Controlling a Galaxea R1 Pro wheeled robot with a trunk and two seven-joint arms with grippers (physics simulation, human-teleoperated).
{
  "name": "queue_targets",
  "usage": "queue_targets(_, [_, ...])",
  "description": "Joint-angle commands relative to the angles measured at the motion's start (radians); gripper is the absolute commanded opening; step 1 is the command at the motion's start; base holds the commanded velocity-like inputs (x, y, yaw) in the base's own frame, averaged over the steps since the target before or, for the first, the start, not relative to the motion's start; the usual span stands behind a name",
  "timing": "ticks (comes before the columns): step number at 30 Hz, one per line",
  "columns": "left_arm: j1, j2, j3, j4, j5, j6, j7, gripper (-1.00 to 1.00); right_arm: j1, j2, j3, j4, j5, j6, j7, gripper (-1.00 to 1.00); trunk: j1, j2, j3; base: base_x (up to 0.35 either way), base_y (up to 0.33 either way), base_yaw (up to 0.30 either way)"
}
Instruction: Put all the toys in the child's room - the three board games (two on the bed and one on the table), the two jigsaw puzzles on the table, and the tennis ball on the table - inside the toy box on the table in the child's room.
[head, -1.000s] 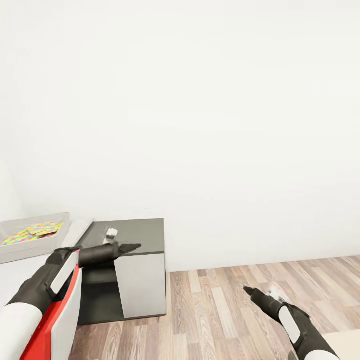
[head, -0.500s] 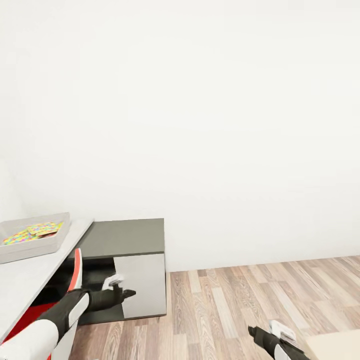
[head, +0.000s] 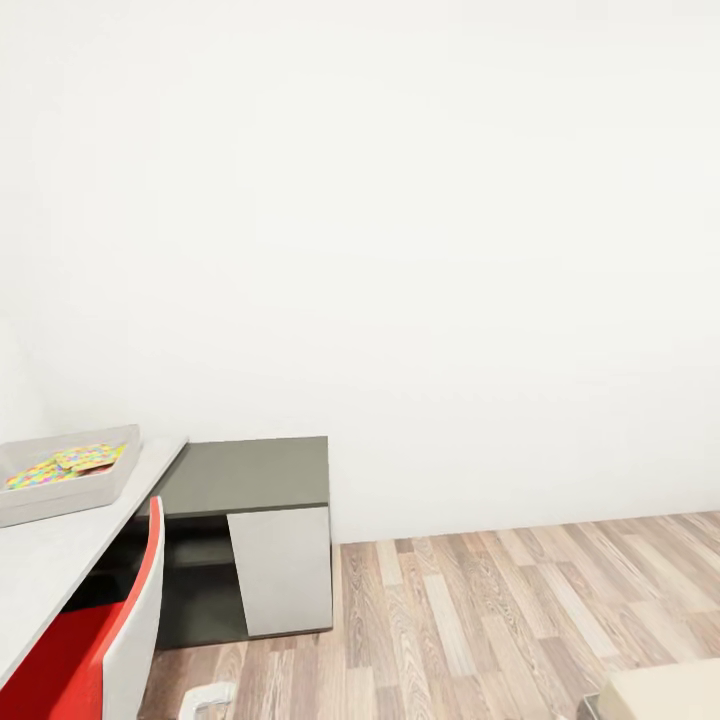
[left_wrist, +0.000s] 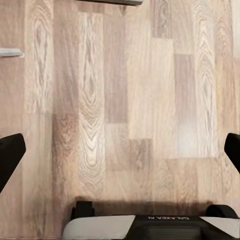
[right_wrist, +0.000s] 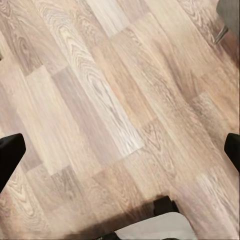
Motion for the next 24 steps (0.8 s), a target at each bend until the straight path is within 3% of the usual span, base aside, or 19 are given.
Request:
queue_targets(1, [0.01, 0.001, -0.007, -0.001, 0.01, 0.0, 0.0, 1.0, 0.009, 0.0, 0.001, -0.001, -0.01, 0.004, 0.003, 1.0, 0.0, -0.001, -0.001, 0.0, 0.0, 0.0])
queue_targets(6, [0.086, 0.001, -0.008, 0.0, 0.007, -0.029, 0.046, 1.0, 0.055, 0.003, 0.003, 0.002, 0.029, -0.001, 0.002, 1.0, 0.0, -0.001, -0.008, 0.0, 0.0, -0.019])
queue_targets(10, [0.14, 0.001, -0.008, 0.0, 0.005, -0.096, 0.093, 1.0, 0.079, 0.006, 0.002, 0.03, 0.1, -0.02, -0.002, 1.0, 0.0, -0.001, -0.015, 0.0, 0.0, -0.074])
queue_targets(11, [0.191, 0.001, -0.008, 0.001, 0.004, -0.144, 0.111, 1.0, 0.086, 0.004, 0.001, 0.077, 0.133, -0.052, -0.029, 1.0, 0.0, -0.001, -0.016, 0.0, 0.0, -0.131])
queue_targets(24, [0.231, -0.001, -0.005, 0.022, 0.007, -0.157, 0.116, 1.0, 0.087, 0.013, 0.003, 0.103, 0.146, -0.061, -0.059, 1.0, 0.0, -0.001, -0.027, 0.0, 0.0, -0.08])
